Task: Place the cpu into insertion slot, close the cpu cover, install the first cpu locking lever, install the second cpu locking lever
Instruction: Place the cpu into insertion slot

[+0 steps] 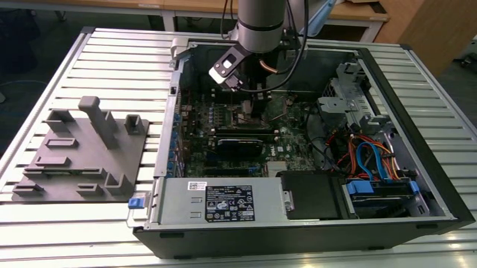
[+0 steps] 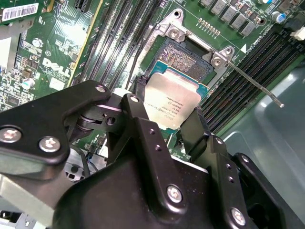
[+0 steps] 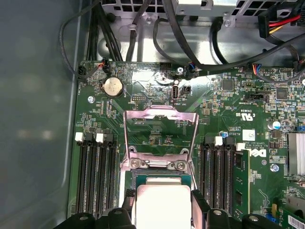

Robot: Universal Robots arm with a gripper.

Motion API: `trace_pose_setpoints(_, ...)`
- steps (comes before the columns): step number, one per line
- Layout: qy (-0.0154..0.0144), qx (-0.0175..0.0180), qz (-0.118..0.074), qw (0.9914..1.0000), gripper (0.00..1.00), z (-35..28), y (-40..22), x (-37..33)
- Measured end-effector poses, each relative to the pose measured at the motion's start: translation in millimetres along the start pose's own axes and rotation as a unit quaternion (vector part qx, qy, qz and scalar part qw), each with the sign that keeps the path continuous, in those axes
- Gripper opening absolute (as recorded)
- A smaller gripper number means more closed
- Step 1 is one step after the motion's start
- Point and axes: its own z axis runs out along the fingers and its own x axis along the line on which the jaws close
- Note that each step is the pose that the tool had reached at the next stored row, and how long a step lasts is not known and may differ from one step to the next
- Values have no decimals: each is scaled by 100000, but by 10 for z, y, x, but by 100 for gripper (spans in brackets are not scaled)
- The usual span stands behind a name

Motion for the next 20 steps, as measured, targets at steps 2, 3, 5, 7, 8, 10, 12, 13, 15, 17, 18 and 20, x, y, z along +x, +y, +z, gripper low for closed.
trace_pose_setpoints(2,5,-5,3,100000,54,8,-2,1)
trace_pose_setpoints(3,-7,1,5,100000,54,13,-4,1)
trace_pose_setpoints(5,-8,4,-1,100000,54,37,-7,4)
trace_pose_setpoints(7,-8,4,-5,100000,54,66,-9,6)
trace_pose_setpoints(8,-6,4,-8,100000,54,81,-11,6)
trace_pose_setpoints(10,-7,4,-3,100000,54,107,-13,7)
trace_pose_setpoints(12,-10,9,3,100000,54,131,-16,10)
trace_pose_setpoints(13,-9,5,16,100000,54,141,-17,15)
trace_pose_setpoints(15,-13,3,98,100000,54,158,-22,24)
trace_pose_setpoints(17,-32,-1,318,99999,54,169,-38,28)
trace_pose_setpoints(18,-47,-4,518,99999,54,173,-47,29)
trace_pose_setpoints(20,-90,-10,987,99995,54,182,-64,33)
